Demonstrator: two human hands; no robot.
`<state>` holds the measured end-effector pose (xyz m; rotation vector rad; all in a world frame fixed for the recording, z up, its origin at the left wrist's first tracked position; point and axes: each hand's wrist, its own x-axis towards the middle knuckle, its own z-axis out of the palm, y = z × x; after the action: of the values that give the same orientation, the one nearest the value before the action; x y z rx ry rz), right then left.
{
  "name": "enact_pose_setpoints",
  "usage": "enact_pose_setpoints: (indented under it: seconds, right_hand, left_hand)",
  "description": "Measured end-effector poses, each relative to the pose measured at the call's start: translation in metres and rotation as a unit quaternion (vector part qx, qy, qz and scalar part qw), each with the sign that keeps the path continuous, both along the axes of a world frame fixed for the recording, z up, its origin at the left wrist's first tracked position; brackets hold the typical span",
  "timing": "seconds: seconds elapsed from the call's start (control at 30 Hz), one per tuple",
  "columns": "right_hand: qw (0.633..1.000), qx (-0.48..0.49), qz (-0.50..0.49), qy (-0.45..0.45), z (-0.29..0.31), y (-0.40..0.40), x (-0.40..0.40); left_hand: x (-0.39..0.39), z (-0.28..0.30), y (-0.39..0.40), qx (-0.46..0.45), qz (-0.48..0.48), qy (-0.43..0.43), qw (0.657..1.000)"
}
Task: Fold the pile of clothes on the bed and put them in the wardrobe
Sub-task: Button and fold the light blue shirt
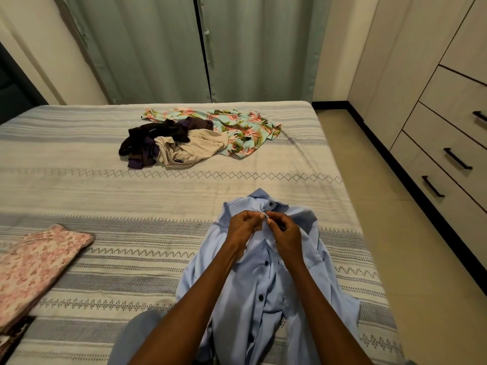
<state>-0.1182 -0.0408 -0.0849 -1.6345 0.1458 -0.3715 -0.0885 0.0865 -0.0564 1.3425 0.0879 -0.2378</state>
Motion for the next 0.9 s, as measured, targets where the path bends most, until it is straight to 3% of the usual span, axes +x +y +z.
enact_pose_setpoints:
  seconds: [0.23,0.47,0.73,0.9]
  right_hand:
    - [1.000,-0.016,0.012,0.023,0.009,-0.006,0.003]
    - [0.997,0.062,0.041,0.022,0.010,-0.007,0.004]
    - [0.994,0.086,0.057,0.045,0.011,-0.007,0.006]
    - [0.997,0.035,0.047,0.050,0.012,-0.008,0.007]
  left_hand:
    - [0.002,0.004,0.003,0.053,-0.019,-0.037,0.998]
    - [0.001,0.001,0.000,0.090,0.028,-0.058,0.994]
    - [-0.001,-0.002,0.002,0.076,0.049,-0.058,0.994]
    - [-0.002,-0.002,0.000,0.105,0.050,-0.056,0.992]
